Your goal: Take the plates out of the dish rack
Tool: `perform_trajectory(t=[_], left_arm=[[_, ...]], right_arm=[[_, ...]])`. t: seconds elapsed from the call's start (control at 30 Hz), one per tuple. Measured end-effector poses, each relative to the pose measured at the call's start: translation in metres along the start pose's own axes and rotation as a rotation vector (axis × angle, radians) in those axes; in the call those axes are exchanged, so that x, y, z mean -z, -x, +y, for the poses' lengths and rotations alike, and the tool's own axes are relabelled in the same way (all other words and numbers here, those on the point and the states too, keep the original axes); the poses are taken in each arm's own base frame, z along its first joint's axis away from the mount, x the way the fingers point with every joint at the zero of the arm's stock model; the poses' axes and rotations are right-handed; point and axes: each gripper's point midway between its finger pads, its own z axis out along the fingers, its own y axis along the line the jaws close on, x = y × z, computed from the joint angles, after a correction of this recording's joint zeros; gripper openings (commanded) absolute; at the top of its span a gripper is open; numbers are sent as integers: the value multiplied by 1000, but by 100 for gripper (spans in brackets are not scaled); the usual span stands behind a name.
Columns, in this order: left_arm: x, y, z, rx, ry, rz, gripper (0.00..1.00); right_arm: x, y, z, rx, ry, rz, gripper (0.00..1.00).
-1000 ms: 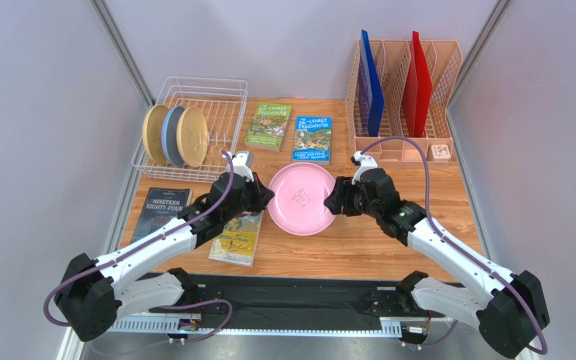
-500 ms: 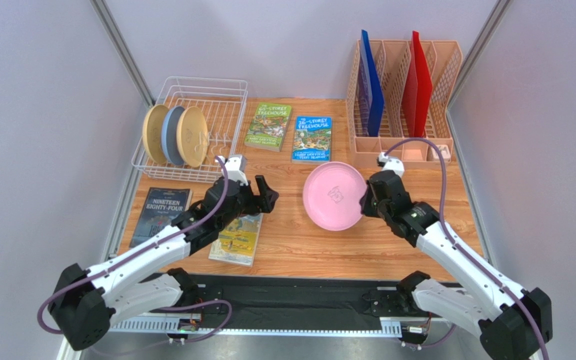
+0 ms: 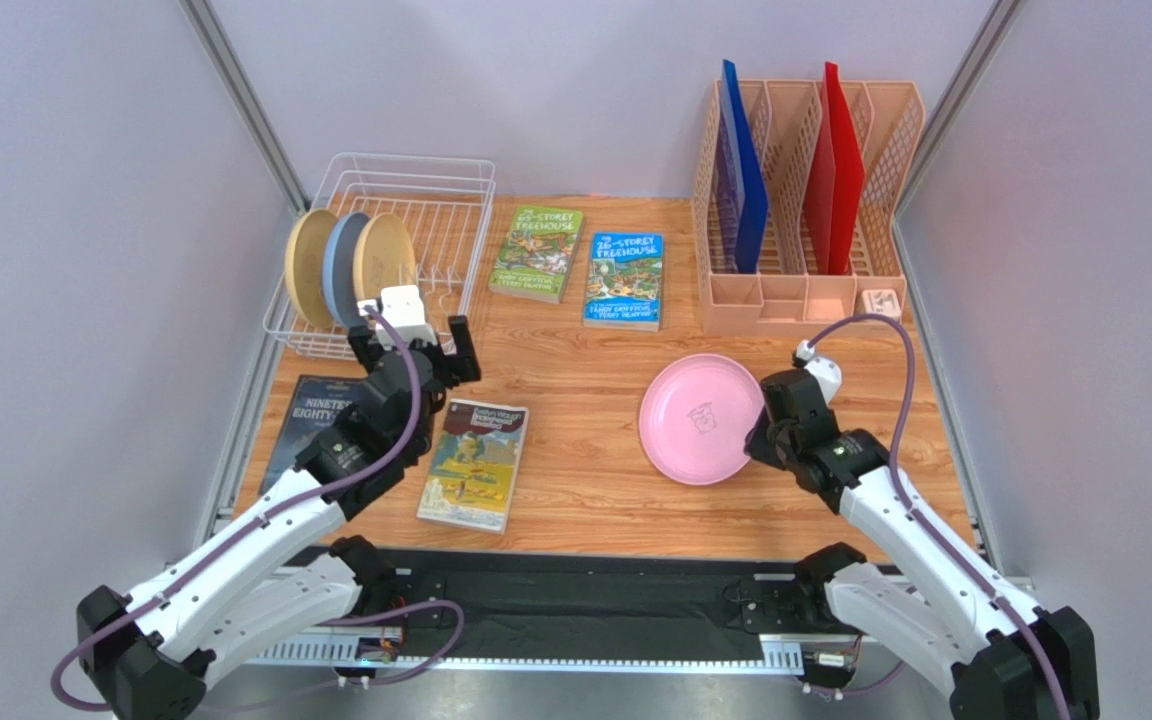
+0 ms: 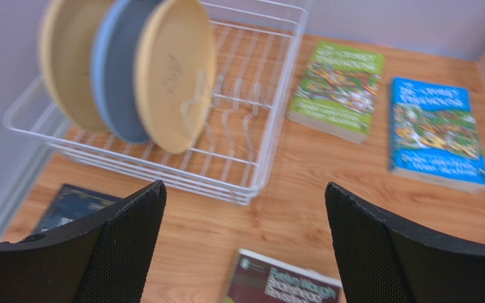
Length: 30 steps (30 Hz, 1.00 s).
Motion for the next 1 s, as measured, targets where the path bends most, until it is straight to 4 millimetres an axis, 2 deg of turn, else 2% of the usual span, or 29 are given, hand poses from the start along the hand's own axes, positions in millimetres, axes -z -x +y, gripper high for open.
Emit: perform_trajectory(t=[0.13, 0.2, 0.27, 0.43, 0.53, 0.67, 0.83, 1.0], left_arm=[[-14, 20, 40, 0, 161, -67, 100], [-22, 23, 51, 2, 210, -82, 100], [-32, 21, 59, -15, 248, -77, 100], [-56, -1, 62, -79, 280, -14, 99], [-68, -8, 67, -89, 301, 3, 98], [-83, -5, 71, -110, 332, -12, 92], [-112, 5, 77, -150, 388, -38, 85], [-136, 6, 101, -119, 457, -29, 82]], right_arm=[[-4, -8, 6, -10, 22, 42, 27], [-8, -13, 5, -8, 12, 66, 36], [-12, -19, 2, -5, -5, 87, 37], [-14, -21, -3, 0, -27, 91, 41], [-14, -19, -6, 1, -45, 79, 47], [-11, -14, -8, 3, -49, 49, 50], [-2, -5, -4, 12, -5, 5, 50], [5, 1, 1, 27, 24, -5, 50]])
